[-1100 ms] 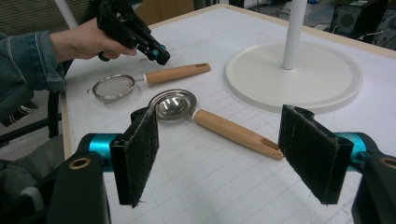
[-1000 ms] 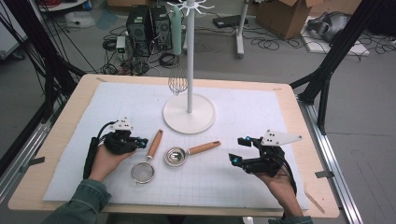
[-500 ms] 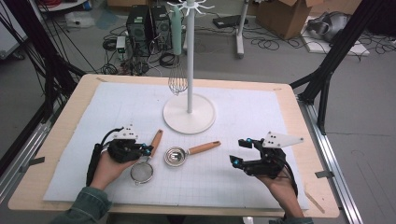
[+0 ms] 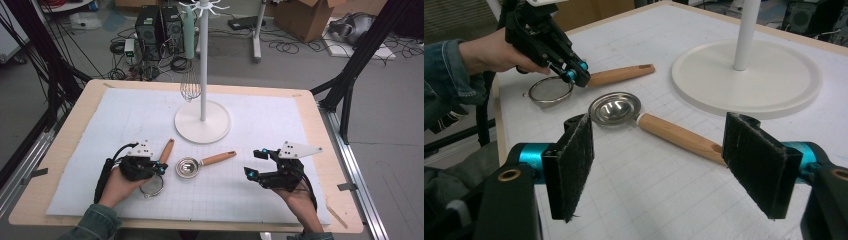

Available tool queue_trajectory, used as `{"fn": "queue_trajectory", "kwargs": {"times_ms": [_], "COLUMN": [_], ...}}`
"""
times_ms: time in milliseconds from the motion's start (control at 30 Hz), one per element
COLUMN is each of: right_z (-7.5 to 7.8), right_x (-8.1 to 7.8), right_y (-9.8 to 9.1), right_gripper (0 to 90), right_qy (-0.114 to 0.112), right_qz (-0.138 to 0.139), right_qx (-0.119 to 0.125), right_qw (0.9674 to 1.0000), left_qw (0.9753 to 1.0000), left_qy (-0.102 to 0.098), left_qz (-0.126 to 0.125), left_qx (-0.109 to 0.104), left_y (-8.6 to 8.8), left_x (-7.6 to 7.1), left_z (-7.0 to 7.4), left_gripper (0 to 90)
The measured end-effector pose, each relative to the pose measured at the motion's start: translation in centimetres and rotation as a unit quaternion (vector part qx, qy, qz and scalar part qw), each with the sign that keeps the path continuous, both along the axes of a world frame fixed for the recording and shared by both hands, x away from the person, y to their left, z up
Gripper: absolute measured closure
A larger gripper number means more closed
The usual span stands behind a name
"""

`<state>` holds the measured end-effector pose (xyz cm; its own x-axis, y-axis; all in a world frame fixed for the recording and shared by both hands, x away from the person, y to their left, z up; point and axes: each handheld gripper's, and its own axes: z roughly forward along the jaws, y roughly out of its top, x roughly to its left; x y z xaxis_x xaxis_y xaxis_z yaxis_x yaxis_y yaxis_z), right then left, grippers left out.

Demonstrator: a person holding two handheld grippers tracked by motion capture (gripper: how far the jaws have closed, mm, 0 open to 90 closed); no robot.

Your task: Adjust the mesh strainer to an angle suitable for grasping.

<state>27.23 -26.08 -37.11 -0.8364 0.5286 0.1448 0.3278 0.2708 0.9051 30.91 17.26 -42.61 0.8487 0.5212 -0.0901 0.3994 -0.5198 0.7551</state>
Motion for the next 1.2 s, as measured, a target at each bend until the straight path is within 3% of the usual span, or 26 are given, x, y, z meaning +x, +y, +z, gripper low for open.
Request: {"fn": "queue_trajectory", "kwargs": {"times_ms": [433, 600, 967, 1200], "right_z": [-0.2, -0.2, -0.2, -0.3], "right_x": [0.3, 0.3, 0.4, 0.6], "right_y": [0.7, 0.9, 1.3, 1.6], "right_gripper": [28.3, 28.3, 28.3, 28.3], "right_qy": [0.0, 0.001, 0.002, 0.002], "right_qz": [0.006, 0.008, 0.013, 0.016], "right_qx": [0.006, 0.007, 0.007, 0.005], "right_qw": [1.0, 0.9999, 0.9999, 0.9999], "left_qw": [0.9996, 0.9993, 0.9983, 0.9973], "left_qy": [0.018, 0.017, 0.027, 0.028], "left_qz": [-0.019, -0.021, -0.037, -0.042], "left_qx": [0.009, 0.027, 0.035, 0.053], "left_y": [-0.4, -0.1, 0.4, 1.3], "left_x": [-0.1, 0.0, -0.4, -0.6], "left_z": [-0.5, -0.2, 0.0, 0.2], "left_gripper": [89.5, 89.5, 89.6, 89.6]}}
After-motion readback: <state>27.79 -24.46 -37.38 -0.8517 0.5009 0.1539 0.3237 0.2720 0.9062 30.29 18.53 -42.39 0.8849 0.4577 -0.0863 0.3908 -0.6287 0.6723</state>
